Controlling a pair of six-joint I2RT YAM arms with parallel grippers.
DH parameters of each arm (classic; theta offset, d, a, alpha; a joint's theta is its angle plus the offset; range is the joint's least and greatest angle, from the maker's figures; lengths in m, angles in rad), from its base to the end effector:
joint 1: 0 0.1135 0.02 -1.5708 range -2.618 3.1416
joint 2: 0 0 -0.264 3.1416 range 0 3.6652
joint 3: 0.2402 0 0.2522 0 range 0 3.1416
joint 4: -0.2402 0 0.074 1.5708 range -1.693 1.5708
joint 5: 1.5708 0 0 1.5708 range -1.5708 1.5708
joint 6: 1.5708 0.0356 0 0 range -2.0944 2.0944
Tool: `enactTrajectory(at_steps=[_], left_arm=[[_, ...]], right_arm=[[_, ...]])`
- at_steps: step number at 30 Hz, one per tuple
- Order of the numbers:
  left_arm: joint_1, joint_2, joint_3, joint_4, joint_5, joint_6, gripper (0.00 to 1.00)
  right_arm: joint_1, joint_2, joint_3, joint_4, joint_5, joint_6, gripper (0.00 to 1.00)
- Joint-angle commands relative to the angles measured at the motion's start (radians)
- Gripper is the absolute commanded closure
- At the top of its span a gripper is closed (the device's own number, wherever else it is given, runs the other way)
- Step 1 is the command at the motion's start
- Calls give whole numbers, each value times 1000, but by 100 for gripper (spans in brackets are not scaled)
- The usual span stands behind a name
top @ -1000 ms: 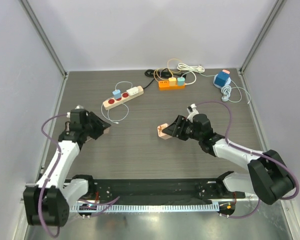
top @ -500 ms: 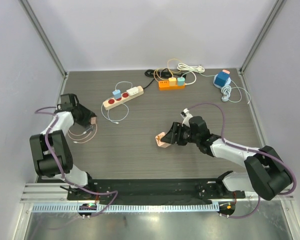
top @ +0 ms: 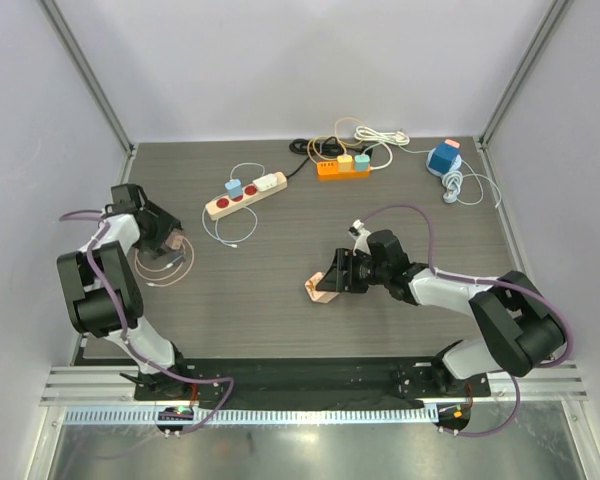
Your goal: Pull the plug off the socket
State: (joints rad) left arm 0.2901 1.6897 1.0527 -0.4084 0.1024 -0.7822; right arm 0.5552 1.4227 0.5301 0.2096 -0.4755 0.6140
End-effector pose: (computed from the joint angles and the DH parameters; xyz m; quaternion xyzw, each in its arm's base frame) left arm 0.3257 0.0934 0.1835 -0.4812 0.8359 -0.1111 0.2395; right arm 0.2152 0.1527 0.1548 -0.0753 0.8803 0.4077 0.2307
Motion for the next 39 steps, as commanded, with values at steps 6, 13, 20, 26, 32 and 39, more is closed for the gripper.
enactTrajectory(at_steps=[6, 13, 20, 26, 32, 39], left_arm=[[1, -177, 78, -116, -15, 112, 0], [-83, -405, -69, -72, 190, 95, 0], [-298, -662, -267, 11, 328, 34, 4], [-361, -960, -300, -62, 407, 26, 5], [-376, -1073, -286, -78, 571, 15, 5], [-460, -1029, -296, -50, 565, 6, 5]], right_arm=[[22, 1, 7, 71, 8, 13, 71], [26, -62, 22, -21, 118, 4, 36], [28, -156, 125, -261, 280, -28, 12], [26, -283, 179, -383, 431, 32, 1], [26, -340, 208, -418, 552, 87, 0], [28, -213, 364, -427, 729, 110, 0]])
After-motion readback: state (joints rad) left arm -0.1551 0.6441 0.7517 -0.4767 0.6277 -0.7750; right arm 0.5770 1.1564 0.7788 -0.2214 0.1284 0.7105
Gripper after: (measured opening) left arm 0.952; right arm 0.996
